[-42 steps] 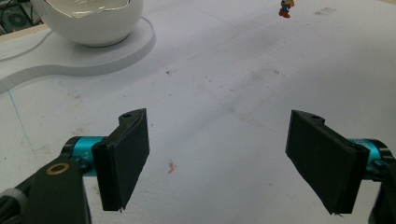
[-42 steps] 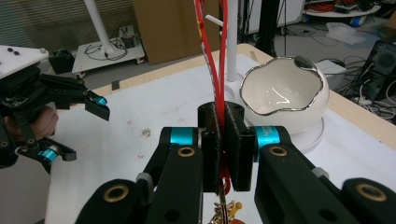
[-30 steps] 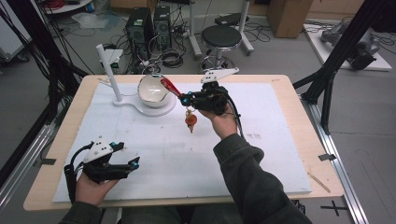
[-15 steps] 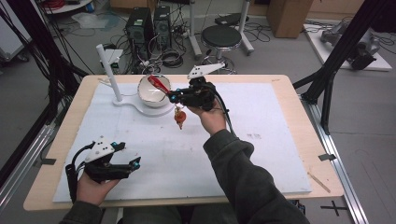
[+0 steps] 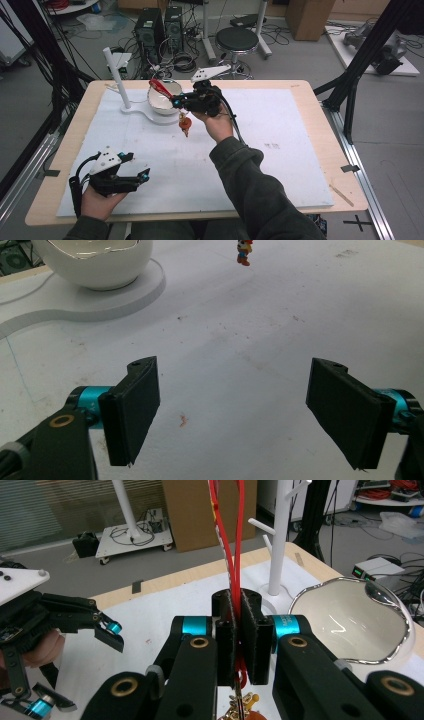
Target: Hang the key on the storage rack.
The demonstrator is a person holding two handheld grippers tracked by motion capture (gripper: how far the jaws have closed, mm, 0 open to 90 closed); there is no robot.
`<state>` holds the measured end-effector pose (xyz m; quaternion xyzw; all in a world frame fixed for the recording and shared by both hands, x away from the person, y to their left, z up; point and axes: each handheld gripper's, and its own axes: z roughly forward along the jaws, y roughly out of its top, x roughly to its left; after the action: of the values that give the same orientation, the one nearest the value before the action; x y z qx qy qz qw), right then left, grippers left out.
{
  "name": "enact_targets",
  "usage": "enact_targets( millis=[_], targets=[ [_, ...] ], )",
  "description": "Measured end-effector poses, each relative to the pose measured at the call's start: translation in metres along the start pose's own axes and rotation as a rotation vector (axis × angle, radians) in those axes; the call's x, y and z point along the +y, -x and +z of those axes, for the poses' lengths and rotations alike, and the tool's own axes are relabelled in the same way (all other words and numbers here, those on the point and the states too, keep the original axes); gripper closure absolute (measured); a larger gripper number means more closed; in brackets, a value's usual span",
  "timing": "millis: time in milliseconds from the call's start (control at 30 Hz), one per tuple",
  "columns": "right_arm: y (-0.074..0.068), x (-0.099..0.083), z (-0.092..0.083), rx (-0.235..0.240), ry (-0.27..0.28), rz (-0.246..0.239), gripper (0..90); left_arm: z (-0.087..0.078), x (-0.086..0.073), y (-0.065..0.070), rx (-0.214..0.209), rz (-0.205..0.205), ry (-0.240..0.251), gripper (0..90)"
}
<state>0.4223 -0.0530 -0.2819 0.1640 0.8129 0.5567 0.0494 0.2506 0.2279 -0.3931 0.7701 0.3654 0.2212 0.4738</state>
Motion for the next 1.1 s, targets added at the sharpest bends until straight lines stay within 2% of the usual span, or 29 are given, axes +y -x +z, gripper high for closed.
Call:
enact_targets(
  millis=[467, 1100],
  targets=[
    [0.002, 0.007, 0.026, 0.013, -0.02, 0.002, 85.5, -0.001, 0.0, -0.001, -0.006, 0.001, 0.001, 21.8],
    [0.005, 0.022, 0.05, 0.027, -0.033, -0.017, 85.4, -0.001, 0.0, -0.002, -0.002, -0.002, 0.003, 21.9]
  ],
)
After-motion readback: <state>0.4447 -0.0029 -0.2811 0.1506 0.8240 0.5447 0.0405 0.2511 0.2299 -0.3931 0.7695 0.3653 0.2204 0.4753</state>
